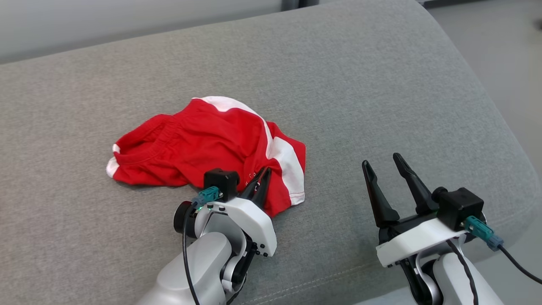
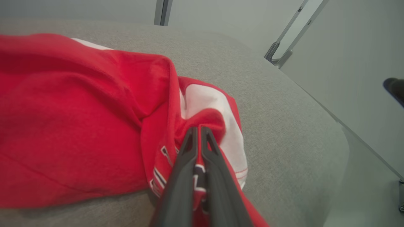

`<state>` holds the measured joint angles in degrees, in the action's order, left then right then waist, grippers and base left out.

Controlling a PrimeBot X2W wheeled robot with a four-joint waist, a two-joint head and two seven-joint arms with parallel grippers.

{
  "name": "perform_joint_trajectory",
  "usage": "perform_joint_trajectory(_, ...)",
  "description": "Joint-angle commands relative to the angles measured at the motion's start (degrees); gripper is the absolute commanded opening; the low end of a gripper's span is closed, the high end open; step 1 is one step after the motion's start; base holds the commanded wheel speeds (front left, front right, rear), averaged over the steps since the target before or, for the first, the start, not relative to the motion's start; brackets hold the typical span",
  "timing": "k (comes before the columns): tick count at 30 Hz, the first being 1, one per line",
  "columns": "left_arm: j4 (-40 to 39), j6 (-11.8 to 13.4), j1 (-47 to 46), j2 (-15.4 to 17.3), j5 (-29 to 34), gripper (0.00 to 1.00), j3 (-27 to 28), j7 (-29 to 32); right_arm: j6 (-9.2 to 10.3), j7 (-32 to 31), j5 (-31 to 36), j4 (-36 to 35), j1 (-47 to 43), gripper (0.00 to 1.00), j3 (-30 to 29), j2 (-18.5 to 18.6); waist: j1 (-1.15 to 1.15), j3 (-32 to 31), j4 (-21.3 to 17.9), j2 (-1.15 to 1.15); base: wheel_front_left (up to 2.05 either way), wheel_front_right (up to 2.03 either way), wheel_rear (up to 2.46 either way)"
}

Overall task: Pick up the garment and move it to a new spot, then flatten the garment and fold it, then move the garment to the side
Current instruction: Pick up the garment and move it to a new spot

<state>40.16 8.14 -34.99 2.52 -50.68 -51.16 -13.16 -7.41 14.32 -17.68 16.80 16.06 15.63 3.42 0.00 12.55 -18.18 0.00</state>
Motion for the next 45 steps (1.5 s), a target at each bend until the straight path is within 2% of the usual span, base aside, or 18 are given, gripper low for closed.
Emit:
perform_joint_trajectory(1, -1.9, 0.2, -0.8, 0.4, -1.0, 0.79, 1.1, -0.8, -0.08, 0.7, 0.2, -0.9, -0.3, 1.00, 1.0, 0.1, 0.00, -1.0, 1.4, 0.00, 0.00, 0.00, 0.00)
perform_joint_trajectory(2, -2.3, 0.6, -0.8, 0.4, -1.2, 1.00, 1.1, -1.1, -0.08, 0.7, 0.2, -0.8, -0.5, 1.00, 1.0, 0.2, 0.00, -1.4, 1.9, 0.00, 0.00, 0.00, 0.00)
perform_joint_trajectory(6, -4.4, 1.8, -0.9, 0.4, -0.3, 1.00, 2.5, -1.7, -0.08, 0.7, 0.1, -0.6, -1.3, 1.00, 1.1, 0.5, 0.00, -3.1, 3.6, 0.00, 0.00, 0.00, 0.00)
perform_joint_trajectory(10, -9.8, 2.9, 0.7, 1.1, 5.1, 1.00, 8.7, -1.8, -0.08, 0.7, -0.4, -0.8, -2.3, 1.00, 1.2, 0.7, 0.00, -5.0, 5.3, 0.00, 0.00, 0.00, 0.00)
perform_joint_trajectory(21, -24.2, 2.2, 13.4, 3.3, 19.5, 1.00, 24.0, -1.8, -0.08, 0.7, -1.3, -2.3, -5.9, 1.00, 1.3, 1.0, 0.00, -8.2, 10.3, 0.00, 0.00, 0.00, 0.00)
perform_joint_trajectory(27, -30.1, 1.8, 20.5, 2.9, 27.1, 1.00, 30.9, -1.8, -0.08, 0.7, 0.4, -4.0, -7.7, 1.00, 0.6, 1.1, 0.00, -9.5, 13.0, 0.00, 0.00, 0.00, 0.00)
perform_joint_trajectory(34, -34.2, 2.0, 27.5, 1.8, 32.7, 1.00, 38.0, -1.8, -0.08, 0.7, 2.9, -6.5, -10.5, 1.00, -3.2, 0.3, 0.00, -11.3, 15.4, 0.00, 0.00, 0.00, 0.00)
perform_joint_trajectory(39, -36.3, 1.0, 32.0, 0.9, 34.5, 1.00, 41.8, -1.8, -0.08, 0.7, 4.0, -7.9, -12.8, 1.00, -6.1, -0.2, 0.00, -12.7, 16.6, 0.00, 0.00, 0.00, 0.00)
perform_joint_trajectory(42, -36.5, -1.6, 35.1, 0.7, 36.3, 1.00, 42.8, -1.8, -0.08, 0.7, 4.6, -8.2, -15.1, 1.00, -6.9, -0.3, 0.00, -14.1, 17.2, 0.00, 0.00, 0.00, 0.00)
perform_joint_trajectory(45, -36.7, -3.0, 37.3, 0.6, 37.3, 1.00, 44.1, -1.8, -0.08, 0.7, 4.9, -7.9, -16.6, 1.00, -6.9, -0.4, 0.00, -15.1, 17.3, 0.00, 0.00, 0.00, 0.00)
